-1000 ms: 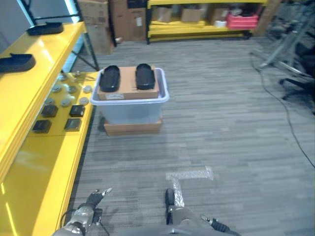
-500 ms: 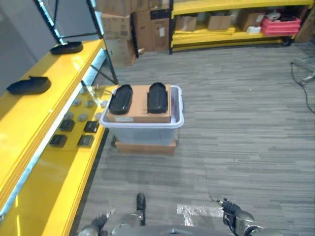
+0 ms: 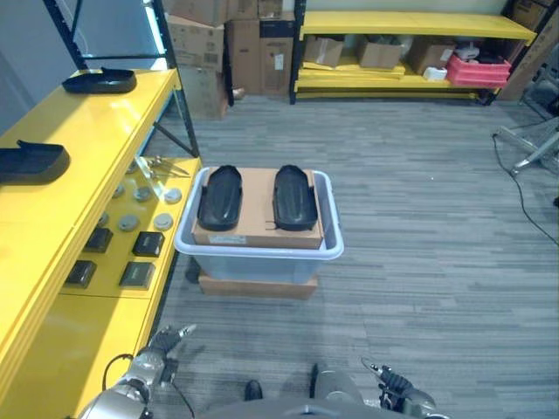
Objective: Move parts from the plastic box to the shelf.
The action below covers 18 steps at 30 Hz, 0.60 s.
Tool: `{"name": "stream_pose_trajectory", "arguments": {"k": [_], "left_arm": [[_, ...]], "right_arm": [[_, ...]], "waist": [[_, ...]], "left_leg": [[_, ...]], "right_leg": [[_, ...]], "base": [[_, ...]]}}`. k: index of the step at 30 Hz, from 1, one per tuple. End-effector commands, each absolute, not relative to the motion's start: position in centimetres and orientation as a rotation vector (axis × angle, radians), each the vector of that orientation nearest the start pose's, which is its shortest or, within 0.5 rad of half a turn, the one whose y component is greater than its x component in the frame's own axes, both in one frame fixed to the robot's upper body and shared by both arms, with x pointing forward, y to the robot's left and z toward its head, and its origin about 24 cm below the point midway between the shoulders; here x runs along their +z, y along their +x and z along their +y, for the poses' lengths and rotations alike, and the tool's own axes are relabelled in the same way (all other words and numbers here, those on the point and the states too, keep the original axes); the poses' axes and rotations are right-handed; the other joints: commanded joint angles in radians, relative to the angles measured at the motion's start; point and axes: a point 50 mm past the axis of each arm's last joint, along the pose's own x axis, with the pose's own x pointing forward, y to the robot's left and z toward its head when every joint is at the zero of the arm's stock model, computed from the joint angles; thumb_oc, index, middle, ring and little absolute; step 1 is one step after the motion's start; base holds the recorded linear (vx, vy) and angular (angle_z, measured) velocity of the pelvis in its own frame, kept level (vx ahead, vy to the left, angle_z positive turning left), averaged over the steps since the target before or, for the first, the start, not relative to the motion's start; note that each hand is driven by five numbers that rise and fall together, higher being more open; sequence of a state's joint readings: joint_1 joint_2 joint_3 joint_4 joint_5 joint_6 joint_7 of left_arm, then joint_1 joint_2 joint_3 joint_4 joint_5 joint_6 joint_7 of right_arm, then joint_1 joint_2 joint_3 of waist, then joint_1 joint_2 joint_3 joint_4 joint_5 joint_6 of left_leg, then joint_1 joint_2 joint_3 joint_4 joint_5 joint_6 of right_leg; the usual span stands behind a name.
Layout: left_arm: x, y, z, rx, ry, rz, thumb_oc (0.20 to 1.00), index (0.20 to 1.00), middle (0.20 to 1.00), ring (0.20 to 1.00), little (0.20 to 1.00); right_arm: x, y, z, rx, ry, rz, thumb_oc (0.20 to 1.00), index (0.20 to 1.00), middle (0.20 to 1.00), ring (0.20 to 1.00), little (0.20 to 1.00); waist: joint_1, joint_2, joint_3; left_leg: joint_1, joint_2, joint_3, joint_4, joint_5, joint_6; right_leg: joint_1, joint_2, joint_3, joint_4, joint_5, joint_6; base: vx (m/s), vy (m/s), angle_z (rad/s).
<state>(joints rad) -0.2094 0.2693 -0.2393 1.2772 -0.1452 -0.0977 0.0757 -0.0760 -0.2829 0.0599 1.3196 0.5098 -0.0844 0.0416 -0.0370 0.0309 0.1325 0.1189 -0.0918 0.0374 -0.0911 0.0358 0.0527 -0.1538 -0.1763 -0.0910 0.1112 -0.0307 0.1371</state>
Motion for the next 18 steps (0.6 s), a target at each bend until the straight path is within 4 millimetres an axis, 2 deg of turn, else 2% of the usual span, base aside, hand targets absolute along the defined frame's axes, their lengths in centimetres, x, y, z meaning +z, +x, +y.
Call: {"name": "stream_pose_trajectory", "arguments": {"k": [1, 2, 3, 5, 6, 7, 8, 10, 11, 12, 13, 15, 16, 17, 18], "left_arm": [[-14.1, 16.2, 22.3, 0.121, 0.242, 0.976, 1.000, 1.000, 1.000, 1.000, 1.000], [-14.6, 15.3, 22.0, 0.111, 0.239, 1.012, 1.000, 1.000, 1.000, 1.000, 1.000], [-14.6, 15.2, 22.0, 0.111, 0.239, 1.012, 1.000, 1.000, 1.000, 1.000, 1.000], [-16.0, 12.0, 20.9, 0.108, 0.179, 1.138, 1.000, 1.000, 1.000, 1.000, 1.000], [-16.0, 12.0, 20.9, 0.108, 0.179, 1.138, 1.000, 1.000, 1.000, 1.000, 1.000], [-16.7, 9.8, 20.4, 0.068, 0.202, 1.216, 1.000, 1.000, 1.000, 1.000, 1.000], [-16.9, 9.2, 20.1, 0.041, 0.227, 1.238, 1.000, 1.000, 1.000, 1.000, 1.000], [-16.9, 9.2, 20.1, 0.040, 0.227, 1.238, 1.000, 1.000, 1.000, 1.000, 1.000], [-17.2, 7.8, 19.9, 0.026, 0.265, 1.263, 1.000, 1.000, 1.000, 1.000, 1.000], [-17.2, 7.8, 19.9, 0.025, 0.265, 1.263, 1.000, 1.000, 1.000, 1.000, 1.000], [-17.2, 7.6, 20.0, 0.039, 0.279, 1.254, 1.000, 1.000, 1.000, 1.000, 1.000], [-17.1, 7.8, 20.3, 0.059, 0.294, 1.239, 1.000, 1.000, 1.000, 1.000, 1.000], [-17.0, 8.1, 20.4, 0.063, 0.299, 1.226, 1.000, 1.000, 1.000, 1.000, 1.000], [-17.0, 8.1, 20.4, 0.063, 0.299, 1.226, 1.000, 1.000, 1.000, 1.000, 1.000], [-16.8, 9.1, 20.6, 0.068, 0.320, 1.196, 1.000, 1.000, 1.000, 1.000, 1.000]], "right_arm": [[-14.6, 10.8, -27.5, -0.471, 0.157, 1.055, 1.000, 1.000, 1.000, 1.000, 1.000], [-14.6, 10.7, -27.5, -0.465, 0.148, 1.064, 1.000, 1.000, 1.000, 1.000, 1.000], [-14.6, 10.7, -27.6, -0.465, 0.148, 1.064, 1.000, 1.000, 1.000, 1.000, 1.000], [-14.6, 10.4, -27.8, -0.459, 0.092, 1.078, 1.000, 1.000, 1.000, 1.000, 1.000], [-14.6, 10.4, -27.8, -0.459, 0.091, 1.078, 1.000, 1.000, 1.000, 1.000, 1.000], [-14.1, 11.5, -28.2, -0.447, 0.026, 1.040, 1.000, 1.000, 1.000, 1.000, 1.000], [-13.7, 12.5, -28.2, -0.433, -0.004, 0.999, 1.000, 1.000, 1.000, 1.000, 1.000], [-13.7, 12.5, -28.2, -0.433, -0.004, 0.999, 1.000, 1.000, 1.000, 1.000, 1.000], [-11.0, 17.2, -28.1, -0.362, -0.160, 0.783, 1.000, 1.000, 1.000, 1.000, 1.000], [-11.0, 17.2, -28.1, -0.362, -0.160, 0.783, 1.000, 1.000, 1.000, 1.000, 1.000], [-8.0, 20.5, -28.3, -0.344, -0.262, 0.588, 1.000, 1.000, 1.000, 1.000, 1.000], [-4.3, 23.6, -28.0, -0.358, -0.231, 0.376, 1.000, 1.000, 1.000, 1.000, 1.000], [-3.2, 24.6, -27.9, -0.378, -0.207, 0.309, 1.000, 1.000, 1.000, 1.000, 1.000], [-3.2, 24.6, -27.9, -0.378, -0.207, 0.310, 1.000, 1.000, 1.000, 1.000, 1.000], [-0.4, 26.8, -27.4, -0.378, -0.197, 0.178, 1.000, 1.000, 1.000, 1.000, 1.000]], "waist": [[0.002, 0.005, 0.011], [0.005, 0.002, 0.002], [0.005, 0.003, 0.002], [0.007, 0.003, -0.014], [0.005, 0.003, -0.013], [0.000, 0.004, -0.021], [-0.002, 0.005, -0.023], [-0.002, 0.005, -0.023], [-0.005, 0.013, -0.019], [-0.005, 0.013, -0.019], [-0.004, 0.017, -0.010], [-0.004, 0.019, 0.005], [-0.002, 0.019, 0.011], [-0.001, 0.019, 0.011], [0.005, 0.019, 0.026]], "left_leg": [[0.032, 0.110, -0.020, 0.009, -0.042, -0.096], [0.031, 0.114, -0.017, 0.014, -0.041, -0.099], [0.032, 0.115, -0.018, 0.014, -0.041, -0.099], [0.029, 0.122, -0.034, 0.024, -0.041, -0.109], [0.029, 0.122, -0.036, 0.024, -0.042, -0.109], [0.029, 0.128, -0.034, 0.018, -0.040, -0.116], [0.029, 0.131, -0.033, 0.014, -0.038, -0.118], [0.029, 0.131, -0.033, 0.014, -0.038, -0.118], [0.016, 0.139, -0.028, 0.004, -0.034, -0.122], [0.016, 0.139, -0.028, 0.004, -0.034, -0.122], [0.004, 0.142, -0.025, 0.004, -0.035, -0.123], [-0.011, 0.143, -0.023, 0.004, -0.033, -0.125], [-0.021, 0.142, -0.023, 0.004, -0.034, -0.125], [-0.021, 0.142, -0.022, 0.004, -0.034, -0.125], [-0.045, 0.144, -0.020, 0.004, -0.031, -0.127]], "right_leg": [[0.155, 0.000, -0.024, -0.099, 0.115, 0.026], [0.170, 0.007, -0.018, -0.109, 0.113, 0.018], [0.171, 0.008, -0.018, -0.110, 0.114, 0.018], [0.215, 0.024, -0.042, -0.162, 0.110, 0.003], [0.217, 0.025, -0.044, -0.164, 0.111, 0.003], [0.231, 0.038, -0.051, -0.188, 0.109, 0.000], [0.234, 0.043, -0.051, -0.195, 0.108, -0.003], [0.234, 0.044, -0.051, -0.195, 0.108, -0.003], [0.223, 0.049, -0.053, -0.199, 0.099, -0.002], [0.223, 0.049, -0.053, -0.199, 0.099, -0.002], [0.215, 0.049, -0.057, -0.199, 0.099, 0.000], [0.199, 0.049, -0.056, -0.199, 0.102, 0.003], [0.189, 0.048, -0.056, -0.199, 0.105, 0.004], [0.189, 0.048, -0.056, -0.199, 0.105, 0.004], [0.165, 0.046, -0.058, -0.199, 0.110, 0.009]], "base": [[0.22, -0.296, 0.21], [0.11, -0.171, 0.27], [0.14, -0.196, 0.21], [0.13, -0.178, 0.18], [0.12, -0.155, 0.17], [0.11, -0.125, 0.15], [0.11, -0.125, 0.11], [0.04, -0.043, 0.02], [0.05, -0.045, -0.01], [0.08, -0.047, -0.02], [0.04, 0.003, 0.00], [0.02, 0.008, -0.03], [-0.02, 0.024, -0.09], [-0.03, 0.033, -0.07], [-0.02, 0.023, -0.03]]}}
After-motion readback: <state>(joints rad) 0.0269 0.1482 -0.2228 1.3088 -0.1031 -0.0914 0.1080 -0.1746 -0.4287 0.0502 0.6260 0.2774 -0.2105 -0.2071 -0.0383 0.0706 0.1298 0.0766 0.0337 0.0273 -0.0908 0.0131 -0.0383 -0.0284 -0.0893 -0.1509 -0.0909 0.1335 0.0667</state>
